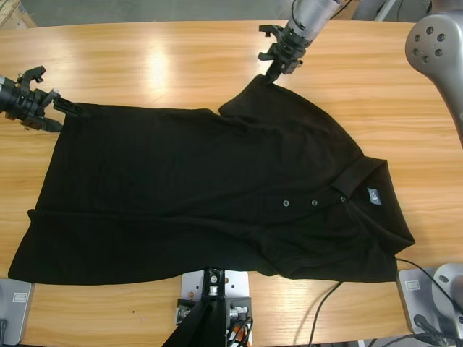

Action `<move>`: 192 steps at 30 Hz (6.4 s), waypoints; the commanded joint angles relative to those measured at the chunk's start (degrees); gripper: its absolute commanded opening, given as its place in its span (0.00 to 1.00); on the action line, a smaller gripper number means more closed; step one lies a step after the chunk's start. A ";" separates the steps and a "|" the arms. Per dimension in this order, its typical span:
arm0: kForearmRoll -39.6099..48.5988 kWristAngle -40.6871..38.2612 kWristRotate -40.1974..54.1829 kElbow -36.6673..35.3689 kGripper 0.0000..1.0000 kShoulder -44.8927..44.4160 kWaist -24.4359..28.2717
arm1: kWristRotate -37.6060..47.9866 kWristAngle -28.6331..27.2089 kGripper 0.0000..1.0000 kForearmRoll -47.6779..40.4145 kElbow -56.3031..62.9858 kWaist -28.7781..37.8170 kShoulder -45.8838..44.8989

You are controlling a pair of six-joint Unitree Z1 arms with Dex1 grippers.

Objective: Fold clothes

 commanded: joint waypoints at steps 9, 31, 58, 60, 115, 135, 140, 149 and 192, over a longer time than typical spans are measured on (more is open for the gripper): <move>4.68 10.20 5.27 -10.97 0.99 8.27 1.15 | -0.47 1.96 0.00 0.31 0.89 -0.46 1.66; 13.65 8.81 4.95 -17.35 0.93 14.77 -3.67 | -0.42 1.87 0.00 0.31 0.81 -0.63 1.50; 13.82 10.36 4.90 -19.95 0.01 16.51 -5.69 | -0.47 1.87 0.00 0.37 0.75 -1.18 1.31; 13.82 10.37 5.02 -19.76 0.00 16.44 -5.90 | -0.46 1.87 0.00 0.40 0.77 -1.25 1.22; 10.24 12.25 5.18 5.24 0.00 -12.37 -12.90 | 3.48 6.53 0.00 -27.64 81.30 2.97 -49.14; 20.08 21.25 8.25 0.37 0.00 -16.18 -18.82 | 11.22 9.09 0.00 -26.83 93.44 2.36 -58.12; 22.10 22.03 8.34 -0.88 0.00 -16.47 -19.47 | 11.74 9.32 0.00 -24.16 93.36 2.36 -57.66; 26.65 24.70 9.84 -4.61 0.00 -8.87 -21.76 | 14.27 9.16 0.00 -24.60 94.83 4.52 -57.61; 27.92 30.03 9.50 -4.78 1.00 -8.66 -24.69 | 22.82 1.20 0.00 -23.59 95.55 6.58 -56.54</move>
